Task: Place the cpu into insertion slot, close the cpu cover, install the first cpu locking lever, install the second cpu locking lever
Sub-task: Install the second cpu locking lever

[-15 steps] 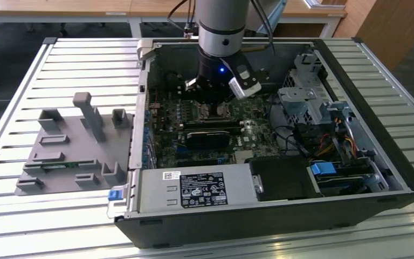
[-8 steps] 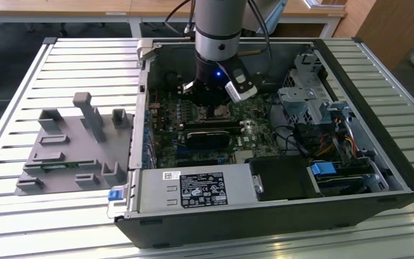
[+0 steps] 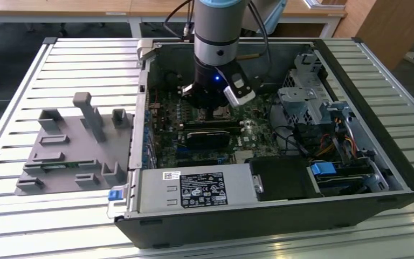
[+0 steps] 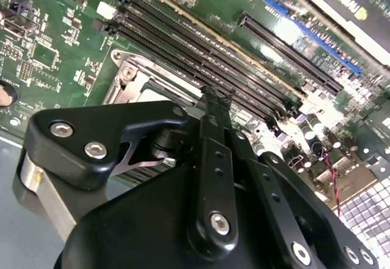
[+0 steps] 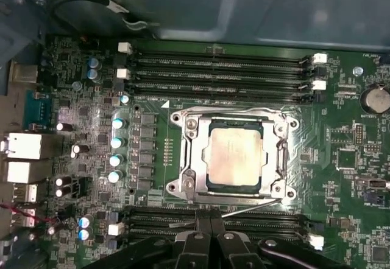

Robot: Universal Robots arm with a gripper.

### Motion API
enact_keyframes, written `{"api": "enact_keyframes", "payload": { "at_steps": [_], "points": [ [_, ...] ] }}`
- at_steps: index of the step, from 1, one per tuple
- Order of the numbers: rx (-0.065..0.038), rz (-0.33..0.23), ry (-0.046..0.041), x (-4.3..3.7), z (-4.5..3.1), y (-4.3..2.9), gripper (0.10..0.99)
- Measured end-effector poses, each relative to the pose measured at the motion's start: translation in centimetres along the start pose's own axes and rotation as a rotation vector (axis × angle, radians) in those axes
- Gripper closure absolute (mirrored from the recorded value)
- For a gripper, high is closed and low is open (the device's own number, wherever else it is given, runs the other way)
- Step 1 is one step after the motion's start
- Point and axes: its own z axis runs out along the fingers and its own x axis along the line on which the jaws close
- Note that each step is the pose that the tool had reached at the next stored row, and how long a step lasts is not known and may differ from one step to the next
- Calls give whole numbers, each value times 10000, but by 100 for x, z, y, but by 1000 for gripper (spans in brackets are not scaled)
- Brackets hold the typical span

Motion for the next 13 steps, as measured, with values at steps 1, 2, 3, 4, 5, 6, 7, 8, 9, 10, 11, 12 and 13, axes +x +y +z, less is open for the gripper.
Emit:
{"api": "enact_keyframes", "payload": {
  "at_steps": [1,2,3,4,5,6,7,8,9,10,11,12,13],
  "points": [
    [-37,0,0,5,0,-17,980],
    [-83,0,-2,12,0,-32,980],
    [-135,1,-3,20,0,-45,980],
    [-197,2,-5,30,0,-56,980],
    [-274,2,-8,39,0,-64,980],
    [-358,4,-10,48,0,-69,980],
    [-435,6,-13,58,1,-73,980],
    [-497,6,-15,67,3,-78,980],
    [-542,7,-16,76,9,-81,980],
    [-567,8,-18,81,20,-83,980],
    [-577,8,-19,86,34,-84,980],
    [-585,8,-18,90,47,-85,980],
    [-593,7,-18,96,62,-86,980]
  ]
}}
